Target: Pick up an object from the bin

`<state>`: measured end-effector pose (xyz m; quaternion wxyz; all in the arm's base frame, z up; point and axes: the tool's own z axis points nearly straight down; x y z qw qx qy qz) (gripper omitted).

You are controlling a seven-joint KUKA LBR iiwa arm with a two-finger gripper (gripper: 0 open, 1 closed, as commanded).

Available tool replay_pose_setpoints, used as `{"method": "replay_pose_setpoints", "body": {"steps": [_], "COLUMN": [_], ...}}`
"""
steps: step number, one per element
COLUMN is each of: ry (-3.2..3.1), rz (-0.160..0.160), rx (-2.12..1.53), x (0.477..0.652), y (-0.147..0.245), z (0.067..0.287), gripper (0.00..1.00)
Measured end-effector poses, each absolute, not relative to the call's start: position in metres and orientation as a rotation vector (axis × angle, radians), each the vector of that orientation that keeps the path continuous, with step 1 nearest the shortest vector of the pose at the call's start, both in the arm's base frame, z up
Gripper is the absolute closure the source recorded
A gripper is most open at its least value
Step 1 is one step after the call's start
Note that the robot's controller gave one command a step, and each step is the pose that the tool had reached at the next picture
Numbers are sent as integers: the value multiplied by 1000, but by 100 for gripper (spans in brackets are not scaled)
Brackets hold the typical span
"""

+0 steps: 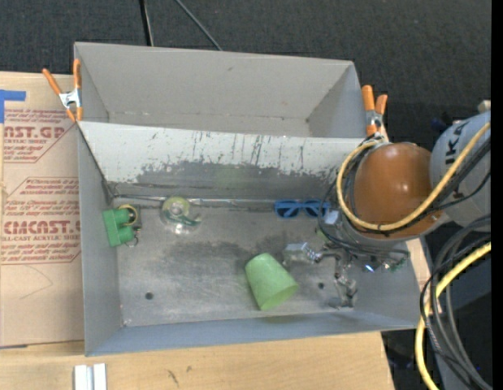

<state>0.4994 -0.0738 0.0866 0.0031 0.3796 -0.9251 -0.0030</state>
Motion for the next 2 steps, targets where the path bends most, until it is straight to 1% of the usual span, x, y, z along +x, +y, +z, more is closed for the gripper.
{"method": "replay_pose_setpoints", "body": {"steps": [1, 2], "ry": [-2888, -3029], "rz": [-7, -4], "rx": [1235, 840], "x": [494, 504], "y": [-20, 20], "z": [69, 70], "gripper": [0, 0]}}
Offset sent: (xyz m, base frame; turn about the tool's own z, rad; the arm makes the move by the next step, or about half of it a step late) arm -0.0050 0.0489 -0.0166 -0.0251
